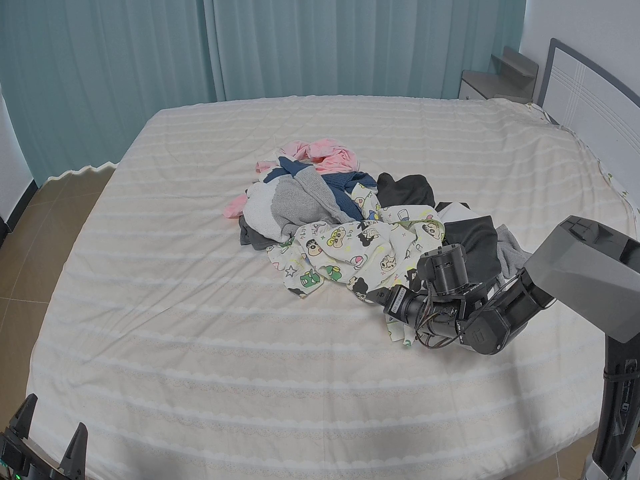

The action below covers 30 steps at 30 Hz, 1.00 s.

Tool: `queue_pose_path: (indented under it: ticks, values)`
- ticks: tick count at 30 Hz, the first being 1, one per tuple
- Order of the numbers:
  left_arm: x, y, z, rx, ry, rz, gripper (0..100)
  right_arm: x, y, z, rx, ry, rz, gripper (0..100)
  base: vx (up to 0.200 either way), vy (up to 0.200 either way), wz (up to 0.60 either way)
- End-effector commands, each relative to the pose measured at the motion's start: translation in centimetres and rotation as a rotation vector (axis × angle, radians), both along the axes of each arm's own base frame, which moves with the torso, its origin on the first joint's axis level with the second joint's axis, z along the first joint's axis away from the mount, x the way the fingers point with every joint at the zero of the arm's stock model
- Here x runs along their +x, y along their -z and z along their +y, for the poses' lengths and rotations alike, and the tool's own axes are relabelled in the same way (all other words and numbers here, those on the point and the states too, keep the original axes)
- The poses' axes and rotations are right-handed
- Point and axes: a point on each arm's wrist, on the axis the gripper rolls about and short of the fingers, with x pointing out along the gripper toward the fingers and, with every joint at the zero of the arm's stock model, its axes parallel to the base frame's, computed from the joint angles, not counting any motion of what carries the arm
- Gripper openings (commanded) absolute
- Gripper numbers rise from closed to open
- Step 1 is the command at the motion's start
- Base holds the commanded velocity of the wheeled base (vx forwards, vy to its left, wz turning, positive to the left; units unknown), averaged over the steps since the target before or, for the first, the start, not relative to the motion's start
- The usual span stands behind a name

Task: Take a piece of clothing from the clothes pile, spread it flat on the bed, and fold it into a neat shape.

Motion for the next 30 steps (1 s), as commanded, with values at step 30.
queue_pose_path:
  ticks: [30]
  values:
    - [0.0,0.5,0.0,0.001,0.0,-0.001,100,-2.6,0.9,-4.7,-0.259,0.023,-0.154,100,0.0,0.0,0.0]
